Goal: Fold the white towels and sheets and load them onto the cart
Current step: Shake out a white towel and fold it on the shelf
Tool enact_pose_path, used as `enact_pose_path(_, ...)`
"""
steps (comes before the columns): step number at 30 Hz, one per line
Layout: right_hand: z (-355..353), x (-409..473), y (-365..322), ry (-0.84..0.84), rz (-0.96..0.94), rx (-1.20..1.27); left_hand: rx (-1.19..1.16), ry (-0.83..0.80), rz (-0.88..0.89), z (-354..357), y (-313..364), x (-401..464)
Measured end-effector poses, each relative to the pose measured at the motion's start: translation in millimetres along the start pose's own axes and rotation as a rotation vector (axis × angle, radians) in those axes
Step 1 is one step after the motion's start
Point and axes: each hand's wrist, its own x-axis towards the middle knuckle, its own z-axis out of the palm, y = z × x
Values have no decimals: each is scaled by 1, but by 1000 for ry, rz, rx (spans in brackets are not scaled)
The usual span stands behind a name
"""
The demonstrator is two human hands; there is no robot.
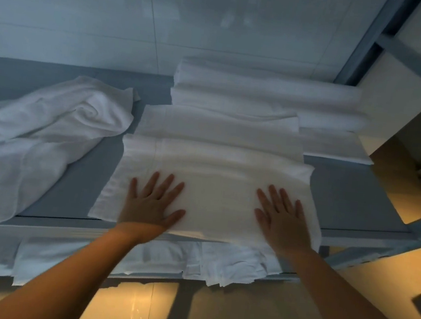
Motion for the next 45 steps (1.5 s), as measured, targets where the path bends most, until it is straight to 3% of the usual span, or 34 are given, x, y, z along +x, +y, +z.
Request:
enact_pose_path(4, -13, -12, 16, -70, 132, 7, 7, -20, -42, 0, -22, -20)
enact_pose_path(7, -14, -28, -45, 133, -114, 172, -28, -31, -71, -1, -19, -17)
enact_pose_path(10, 2, -41, -89, 93, -264, 87, -35, -42, -68, 0, -21, -15)
enact_pose_path(21, 1, -48, -14, 132, -123, -79, 38, -61, 61, -3, -31, -45)
enact_pose_path(27, 11, -55, 22, -94, -70, -216, 76, -146, -2, -13, -14, -58)
enact_pose_path(31, 3, -64, 12, -102, -28, -221, 57, -182, -1, -21, -9, -66)
enact_pose_path(36, -13, -79, 0, 25, -74, -61, 28, -186, 70, -23, -20, -80)
enact_pose_path(41, -17, -89, 0, -10, -67, -126, 3, -207, 72, -25, -18, -90)
enact_pose_path(45, -21, -89, -36, -9, -15, -42, -14, -259, 35, -31, -6, -91)
